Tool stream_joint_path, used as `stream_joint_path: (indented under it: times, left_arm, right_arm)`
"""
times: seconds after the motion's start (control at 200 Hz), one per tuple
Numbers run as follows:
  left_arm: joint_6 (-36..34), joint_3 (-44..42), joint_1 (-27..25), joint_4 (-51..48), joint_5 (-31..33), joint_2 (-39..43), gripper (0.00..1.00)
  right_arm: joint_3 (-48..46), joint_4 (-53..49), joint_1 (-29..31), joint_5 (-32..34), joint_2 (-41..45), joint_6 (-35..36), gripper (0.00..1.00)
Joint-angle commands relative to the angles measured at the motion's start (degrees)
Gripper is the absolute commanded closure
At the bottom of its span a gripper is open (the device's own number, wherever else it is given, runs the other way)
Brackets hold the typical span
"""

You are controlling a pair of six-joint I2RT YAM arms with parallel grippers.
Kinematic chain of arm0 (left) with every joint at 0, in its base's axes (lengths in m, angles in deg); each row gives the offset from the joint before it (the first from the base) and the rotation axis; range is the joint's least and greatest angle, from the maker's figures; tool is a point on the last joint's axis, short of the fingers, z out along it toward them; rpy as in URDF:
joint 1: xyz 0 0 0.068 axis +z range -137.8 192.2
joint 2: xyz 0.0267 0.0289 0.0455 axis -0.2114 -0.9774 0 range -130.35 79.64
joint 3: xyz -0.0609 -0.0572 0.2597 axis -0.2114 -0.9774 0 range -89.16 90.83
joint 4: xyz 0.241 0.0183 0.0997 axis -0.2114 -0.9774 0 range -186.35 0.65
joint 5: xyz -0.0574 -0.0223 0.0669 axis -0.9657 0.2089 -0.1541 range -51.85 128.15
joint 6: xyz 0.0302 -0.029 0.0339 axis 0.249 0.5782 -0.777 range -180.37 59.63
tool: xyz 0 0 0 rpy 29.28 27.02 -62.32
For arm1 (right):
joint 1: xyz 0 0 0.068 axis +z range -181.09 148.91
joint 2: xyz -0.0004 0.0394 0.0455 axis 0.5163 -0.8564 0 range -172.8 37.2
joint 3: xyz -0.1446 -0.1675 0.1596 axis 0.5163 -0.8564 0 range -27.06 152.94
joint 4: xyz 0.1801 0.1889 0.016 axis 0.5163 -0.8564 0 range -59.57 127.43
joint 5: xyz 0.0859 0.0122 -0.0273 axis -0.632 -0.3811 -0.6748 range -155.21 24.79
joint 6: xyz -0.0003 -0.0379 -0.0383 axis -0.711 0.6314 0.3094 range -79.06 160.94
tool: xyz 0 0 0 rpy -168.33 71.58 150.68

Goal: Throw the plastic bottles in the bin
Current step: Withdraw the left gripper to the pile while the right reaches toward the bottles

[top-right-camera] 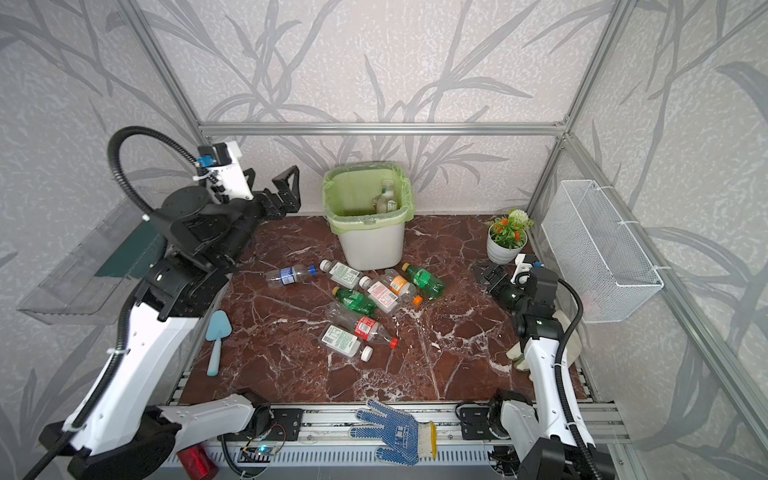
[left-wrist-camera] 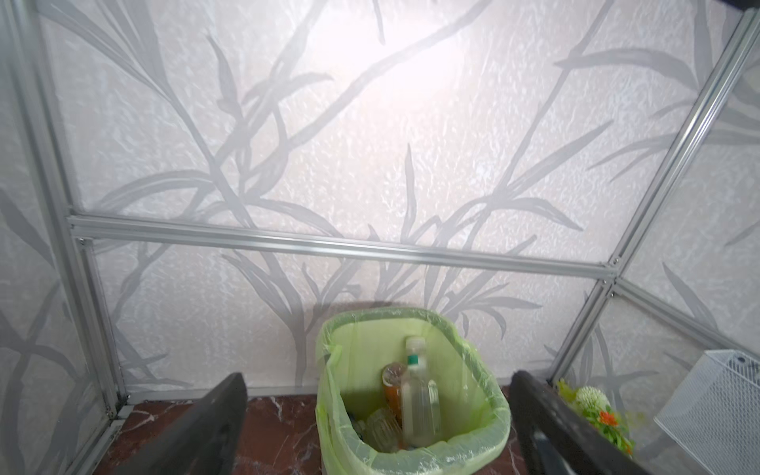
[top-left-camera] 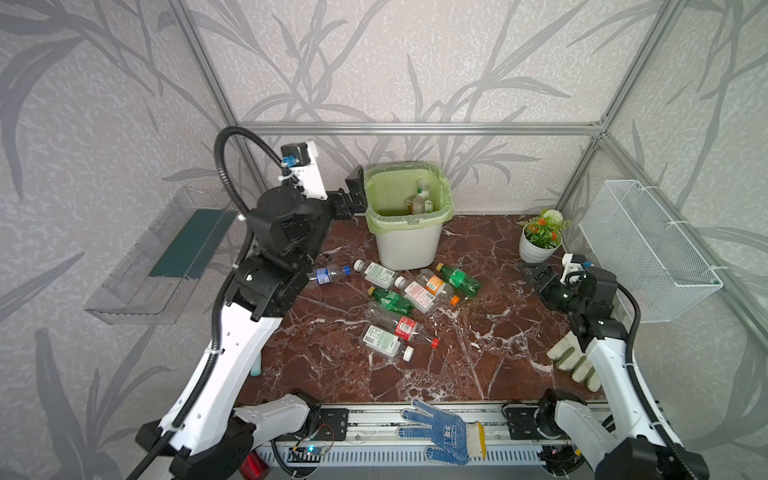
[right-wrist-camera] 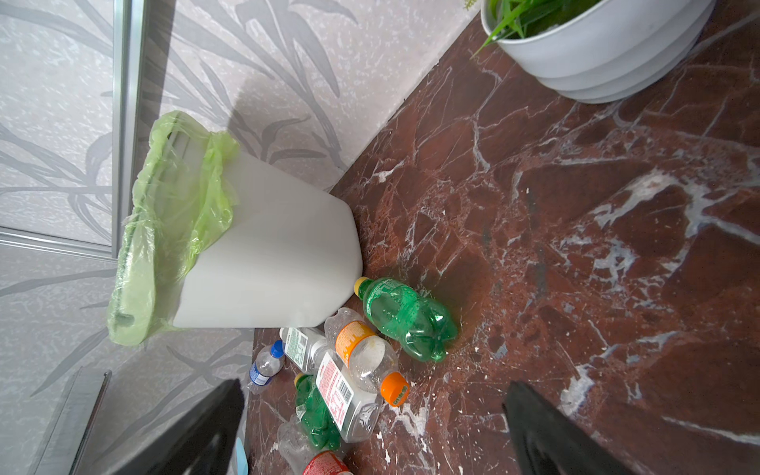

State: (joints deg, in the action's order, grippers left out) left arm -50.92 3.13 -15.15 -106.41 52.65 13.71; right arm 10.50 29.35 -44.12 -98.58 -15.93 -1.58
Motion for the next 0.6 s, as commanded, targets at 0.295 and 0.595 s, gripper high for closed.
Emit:
stream_joint_path:
  times: [0.295, 0.595]
  left_arm:
    - [1.83, -23.7, 0.62, -2.36, 5.93, 5.24, 0.01]
    - [10.45, -38.25, 4.34, -7.36, 4.14, 10.99, 0.01]
  right_arm:
    - [5.14, -2.73, 9.78, 7.63, -6.77, 3.35, 0.01]
    - [8.98, -4.99, 18.8, 13.18, -14.12, 9.21, 0.02]
